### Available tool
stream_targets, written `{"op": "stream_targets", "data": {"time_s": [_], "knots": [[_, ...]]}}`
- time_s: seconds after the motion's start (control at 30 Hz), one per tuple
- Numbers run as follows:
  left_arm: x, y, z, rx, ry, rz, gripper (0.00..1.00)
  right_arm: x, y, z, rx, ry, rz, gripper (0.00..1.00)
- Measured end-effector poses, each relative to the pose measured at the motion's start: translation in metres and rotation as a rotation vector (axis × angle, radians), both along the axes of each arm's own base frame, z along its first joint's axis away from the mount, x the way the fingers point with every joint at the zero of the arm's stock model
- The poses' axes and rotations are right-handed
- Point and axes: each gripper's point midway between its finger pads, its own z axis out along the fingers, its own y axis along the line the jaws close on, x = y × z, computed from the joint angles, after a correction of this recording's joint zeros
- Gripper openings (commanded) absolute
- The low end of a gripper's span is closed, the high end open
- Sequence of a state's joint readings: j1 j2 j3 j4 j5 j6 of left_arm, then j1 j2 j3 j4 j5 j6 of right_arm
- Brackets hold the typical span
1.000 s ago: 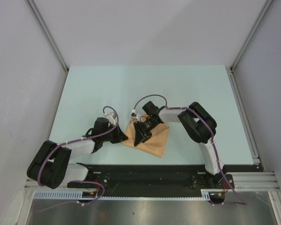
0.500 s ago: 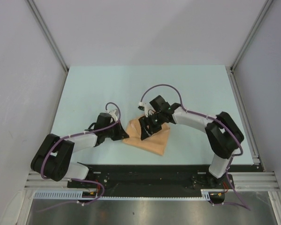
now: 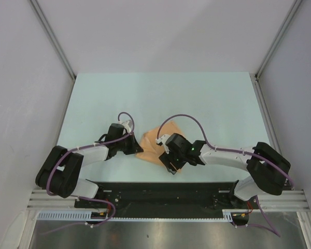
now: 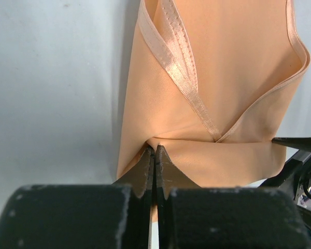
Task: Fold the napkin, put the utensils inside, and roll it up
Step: Roll the napkin with the utensil
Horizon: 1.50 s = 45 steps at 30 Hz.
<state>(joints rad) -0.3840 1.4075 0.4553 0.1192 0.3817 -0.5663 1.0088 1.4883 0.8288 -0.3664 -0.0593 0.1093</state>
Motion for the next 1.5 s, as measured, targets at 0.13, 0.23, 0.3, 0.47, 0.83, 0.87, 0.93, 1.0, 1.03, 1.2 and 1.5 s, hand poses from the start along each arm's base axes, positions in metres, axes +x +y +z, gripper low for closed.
{"op": "stream_targets", "data": {"time_s": [0.13, 0.23, 0.3, 0.47, 0.83, 0.87, 0.93, 1.0, 1.03, 1.2, 1.5], "knots": [[0.0, 0.0, 0.0, 0.001, 0.001, -0.001, 0.0, 0.006, -0.002, -0.004, -0.008, -0.044, -0.015, 0.7], [0.0, 0.0, 0.0, 0.002, 0.002, -0.001, 0.0, 0.011, 0.003, -0.001, 0.008, -0.073, -0.01, 0.68], [0.0, 0.0, 0.0, 0.002, 0.002, -0.001, 0.0, 0.012, 0.004, -0.001, 0.012, -0.078, -0.006, 0.64], [0.0, 0.0, 0.0, 0.003, 0.003, -0.002, 0.0, 0.008, 0.002, -0.009, -0.009, -0.056, 0.005, 0.54], [0.0, 0.0, 0.0, 0.009, 0.004, -0.007, 0.0, -0.016, -0.005, -0.013, 0.003, 0.115, 0.002, 0.31], [0.0, 0.0, 0.0, 0.009, 0.005, -0.007, 0.0, -0.015, -0.005, -0.012, 0.014, 0.133, -0.004, 0.31], [0.001, 0.0, 0.0, 0.01, 0.008, -0.007, 0.0, -0.012, -0.007, -0.01, 0.041, 0.175, -0.026, 0.31], [0.001, 0.0, 0.0, 0.01, 0.012, -0.009, 0.0, -0.007, -0.01, -0.01, 0.064, 0.218, -0.056, 0.31], [0.002, -0.001, 0.0, 0.009, 0.013, -0.011, 0.0, -0.005, -0.012, -0.012, 0.068, 0.237, -0.07, 0.31], [0.004, -0.004, 0.0, 0.006, 0.018, -0.023, 0.0, 0.0, -0.015, -0.018, 0.079, 0.338, -0.126, 0.39], [0.007, -0.008, -0.001, -0.003, 0.032, -0.035, 0.0, 0.004, -0.02, -0.002, 0.044, 0.352, -0.173, 0.68]]}}
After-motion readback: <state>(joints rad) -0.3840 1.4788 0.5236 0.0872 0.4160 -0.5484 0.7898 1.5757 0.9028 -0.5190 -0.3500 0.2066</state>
